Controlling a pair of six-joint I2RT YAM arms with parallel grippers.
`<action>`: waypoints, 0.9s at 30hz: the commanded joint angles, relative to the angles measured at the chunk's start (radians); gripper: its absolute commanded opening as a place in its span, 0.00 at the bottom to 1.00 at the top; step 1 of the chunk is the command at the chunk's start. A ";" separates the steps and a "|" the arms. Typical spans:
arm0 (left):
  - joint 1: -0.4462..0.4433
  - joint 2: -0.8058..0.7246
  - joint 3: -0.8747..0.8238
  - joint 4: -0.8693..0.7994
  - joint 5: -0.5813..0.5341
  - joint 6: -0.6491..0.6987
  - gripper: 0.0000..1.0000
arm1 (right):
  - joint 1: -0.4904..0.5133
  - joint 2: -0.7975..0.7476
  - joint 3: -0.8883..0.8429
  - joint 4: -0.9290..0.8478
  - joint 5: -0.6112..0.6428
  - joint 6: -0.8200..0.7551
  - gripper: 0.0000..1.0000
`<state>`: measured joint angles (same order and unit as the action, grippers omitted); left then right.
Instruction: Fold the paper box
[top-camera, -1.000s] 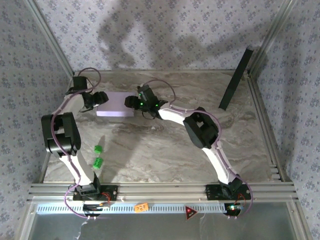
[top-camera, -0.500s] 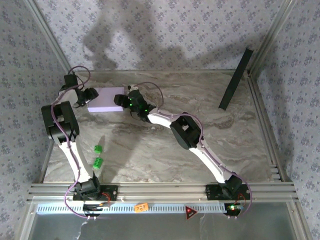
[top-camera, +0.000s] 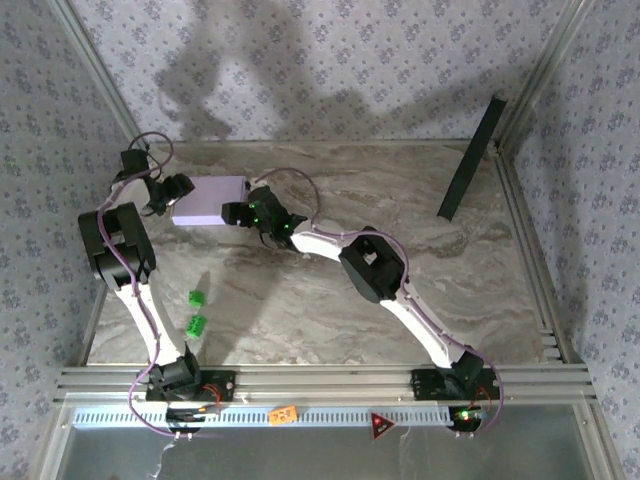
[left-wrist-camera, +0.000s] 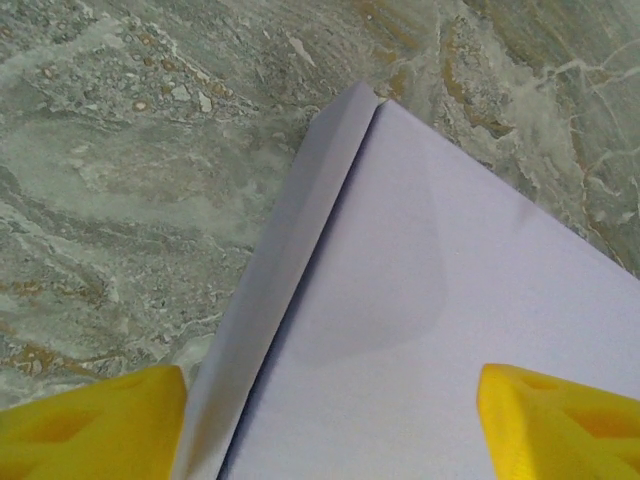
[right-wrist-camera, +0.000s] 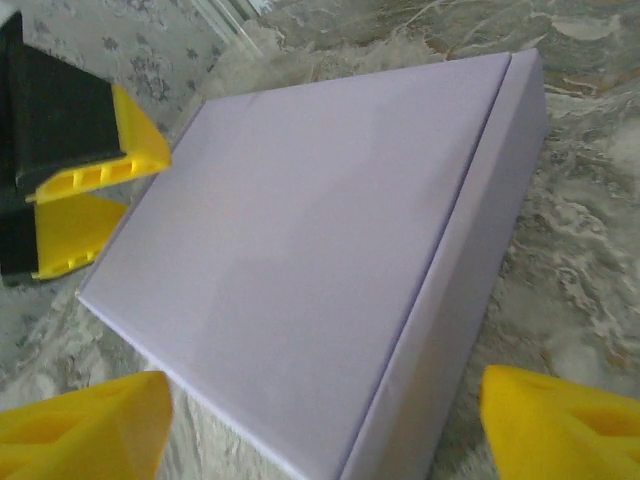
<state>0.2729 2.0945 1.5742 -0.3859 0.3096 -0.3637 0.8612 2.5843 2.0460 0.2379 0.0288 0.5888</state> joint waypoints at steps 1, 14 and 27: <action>0.003 -0.104 0.017 -0.027 -0.001 0.010 0.82 | -0.025 -0.155 -0.070 -0.072 0.024 -0.129 0.89; -0.097 -0.483 -0.385 0.122 -0.202 0.032 1.00 | -0.138 -0.679 -0.699 -0.167 0.169 -0.445 0.99; -0.228 -0.783 -0.877 0.385 -0.514 0.157 0.99 | -0.429 -1.217 -1.267 -0.223 0.360 -0.540 0.99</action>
<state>0.0517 1.3628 0.7612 -0.1040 -0.0807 -0.2634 0.4801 1.4555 0.8539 0.0093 0.3431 0.0879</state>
